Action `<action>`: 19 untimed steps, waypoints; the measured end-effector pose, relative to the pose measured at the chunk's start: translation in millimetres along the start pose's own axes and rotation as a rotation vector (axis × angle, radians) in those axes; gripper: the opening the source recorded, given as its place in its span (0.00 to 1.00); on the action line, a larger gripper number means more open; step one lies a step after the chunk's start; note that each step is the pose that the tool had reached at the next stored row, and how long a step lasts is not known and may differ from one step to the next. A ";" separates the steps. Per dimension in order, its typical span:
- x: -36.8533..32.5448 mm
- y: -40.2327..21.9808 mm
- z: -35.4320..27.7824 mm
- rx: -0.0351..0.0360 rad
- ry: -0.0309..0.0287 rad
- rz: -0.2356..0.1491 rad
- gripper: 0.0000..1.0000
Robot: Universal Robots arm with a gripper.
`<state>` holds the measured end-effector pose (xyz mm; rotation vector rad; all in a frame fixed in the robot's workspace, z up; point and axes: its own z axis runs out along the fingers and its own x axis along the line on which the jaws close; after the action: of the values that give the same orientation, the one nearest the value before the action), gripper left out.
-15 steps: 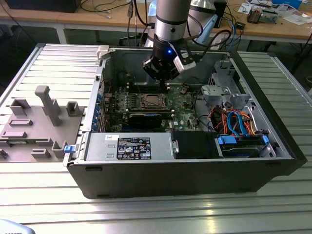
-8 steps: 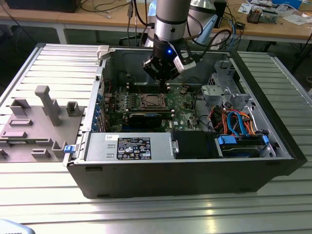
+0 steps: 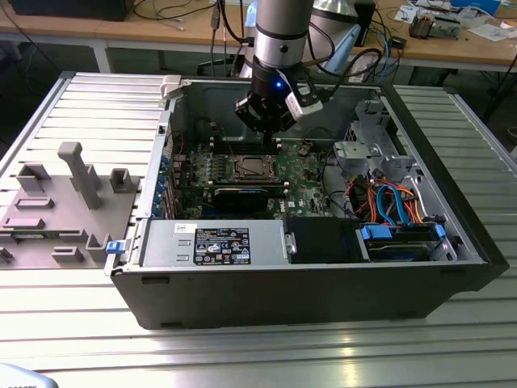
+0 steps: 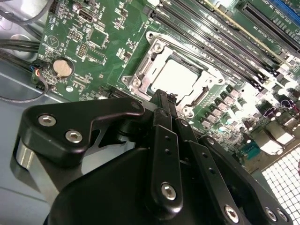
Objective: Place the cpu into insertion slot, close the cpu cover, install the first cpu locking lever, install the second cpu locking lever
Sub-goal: 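Install the first cpu locking lever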
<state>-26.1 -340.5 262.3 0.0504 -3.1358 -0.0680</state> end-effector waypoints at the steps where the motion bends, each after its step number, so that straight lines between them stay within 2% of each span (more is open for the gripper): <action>1: 2.1 0.1 0.0 0.0000 0.0000 0.000 0.11; 3: 4.0 0.2 0.0 0.0000 0.0000 0.000 0.11; 11: 4.5 0.2 0.0 0.0000 0.0000 0.000 0.11; 13: 11.7 0.4 0.1 0.0000 0.0000 0.000 0.11; 15: 22.8 0.7 0.1 0.0000 0.0001 0.000 0.11; 16: 31.5 1.0 0.2 0.0000 0.0000 0.000 0.11; 19: 34.6 1.1 0.2 0.0000 0.0000 0.000 0.11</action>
<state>-60.8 -340.5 262.3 0.0503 -3.1358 -0.0680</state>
